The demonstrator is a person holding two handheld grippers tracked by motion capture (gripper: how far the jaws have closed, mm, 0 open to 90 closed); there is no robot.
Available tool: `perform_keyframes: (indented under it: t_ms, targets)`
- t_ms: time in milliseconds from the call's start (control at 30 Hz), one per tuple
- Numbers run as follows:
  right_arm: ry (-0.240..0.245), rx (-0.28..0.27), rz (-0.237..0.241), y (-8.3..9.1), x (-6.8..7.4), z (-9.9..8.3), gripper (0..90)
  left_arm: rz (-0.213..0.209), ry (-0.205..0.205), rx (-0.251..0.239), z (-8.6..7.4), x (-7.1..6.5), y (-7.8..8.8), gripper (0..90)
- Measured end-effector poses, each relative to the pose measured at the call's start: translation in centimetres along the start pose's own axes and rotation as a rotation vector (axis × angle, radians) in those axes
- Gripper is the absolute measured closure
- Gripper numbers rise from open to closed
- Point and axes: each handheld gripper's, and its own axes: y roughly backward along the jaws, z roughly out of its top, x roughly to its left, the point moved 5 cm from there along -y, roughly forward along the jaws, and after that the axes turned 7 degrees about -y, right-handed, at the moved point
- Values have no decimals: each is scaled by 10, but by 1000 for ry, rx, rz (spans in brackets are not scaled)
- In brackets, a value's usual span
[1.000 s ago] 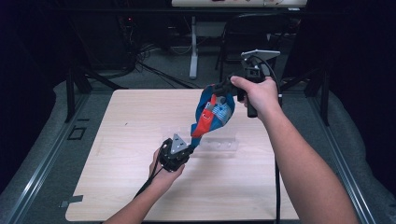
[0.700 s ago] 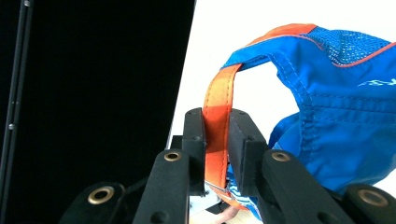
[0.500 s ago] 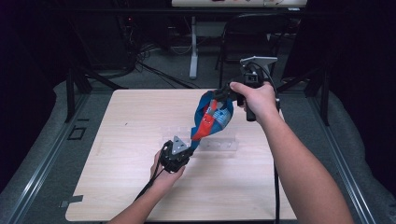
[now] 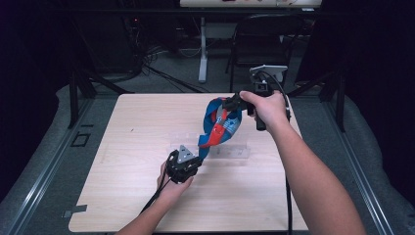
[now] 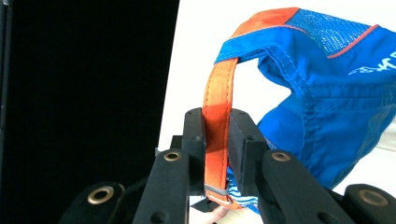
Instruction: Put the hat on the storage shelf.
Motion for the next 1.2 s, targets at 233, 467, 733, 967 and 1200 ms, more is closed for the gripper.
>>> perform_keyframes:
  t_ms: [233, 467, 733, 967, 1200]
  targets:
    - [-17, -9, -4, 2, -7, 1, 777, -20, 25, 10, -5, 3, 3, 663]
    - [-20, -10, -13, 1, -10, 1, 776, -28, 29, 7, -7, 5, 8, 611]
    - [-14, -18, -32, 1, -16, 0, 775, -41, 44, 17, -13, 11, 17, 583]
    - [-26, -19, -40, 1, -23, 0, 773, -61, 57, 22, -16, 14, 25, 567]
    - [-37, -16, -83, 2, -42, 0, 733, -71, 72, 7, -19, 16, 35, 560]
